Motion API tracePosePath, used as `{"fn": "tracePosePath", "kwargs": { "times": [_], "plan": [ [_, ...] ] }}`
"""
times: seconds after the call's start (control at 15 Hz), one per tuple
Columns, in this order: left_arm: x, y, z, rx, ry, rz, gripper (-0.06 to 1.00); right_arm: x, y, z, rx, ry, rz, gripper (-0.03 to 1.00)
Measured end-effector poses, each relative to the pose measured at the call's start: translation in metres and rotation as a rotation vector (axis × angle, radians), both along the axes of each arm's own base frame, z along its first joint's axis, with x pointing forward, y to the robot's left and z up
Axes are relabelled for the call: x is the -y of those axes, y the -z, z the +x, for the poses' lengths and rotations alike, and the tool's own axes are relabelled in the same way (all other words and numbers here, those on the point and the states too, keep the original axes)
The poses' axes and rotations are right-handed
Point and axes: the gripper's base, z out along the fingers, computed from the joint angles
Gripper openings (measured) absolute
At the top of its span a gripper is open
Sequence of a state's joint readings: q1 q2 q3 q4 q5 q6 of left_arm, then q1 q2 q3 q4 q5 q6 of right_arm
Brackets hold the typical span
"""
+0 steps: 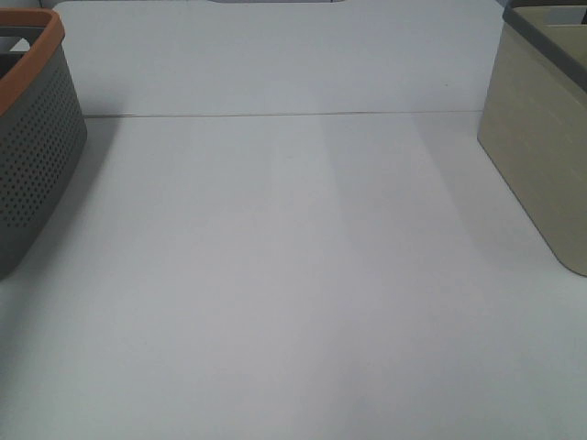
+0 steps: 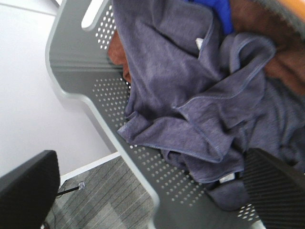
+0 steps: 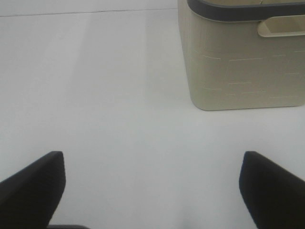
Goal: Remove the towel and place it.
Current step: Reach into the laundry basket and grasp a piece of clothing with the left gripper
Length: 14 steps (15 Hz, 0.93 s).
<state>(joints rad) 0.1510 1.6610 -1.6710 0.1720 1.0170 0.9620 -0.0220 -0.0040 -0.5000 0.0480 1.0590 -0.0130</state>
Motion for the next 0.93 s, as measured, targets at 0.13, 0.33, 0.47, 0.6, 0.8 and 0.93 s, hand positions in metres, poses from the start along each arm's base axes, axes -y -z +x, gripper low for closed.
{"fn": "tracePosePath", "kwargs": {
  "times": [0.13,0.33,0.47,0.6,0.8,0.93],
  "plan": [
    [-0.024,0.019,0.012,-0.044,0.035,0.042,0.99,0.000,0.000,0.000,0.000,0.000,0.000,0.96],
    [-0.056,0.056,0.030,-0.111,0.133,0.077,0.99,0.000,0.000,0.000,0.000,0.000,0.000,0.96],
    [-0.065,0.080,0.044,-0.133,0.192,0.109,0.99,0.000,0.000,0.000,0.000,0.000,0.000,0.96],
    [-0.069,0.107,0.060,-0.144,0.216,0.113,0.99,0.000,0.000,0.000,0.000,0.000,0.000,0.96],
    [-0.073,0.148,0.076,-0.178,0.235,0.103,0.99,0.000,0.000,0.000,0.000,0.000,0.000,0.96],
    [-0.073,0.170,0.081,-0.213,0.267,0.086,0.99,0.000,0.000,0.000,0.000,0.000,0.000,0.96]
  ]
}}
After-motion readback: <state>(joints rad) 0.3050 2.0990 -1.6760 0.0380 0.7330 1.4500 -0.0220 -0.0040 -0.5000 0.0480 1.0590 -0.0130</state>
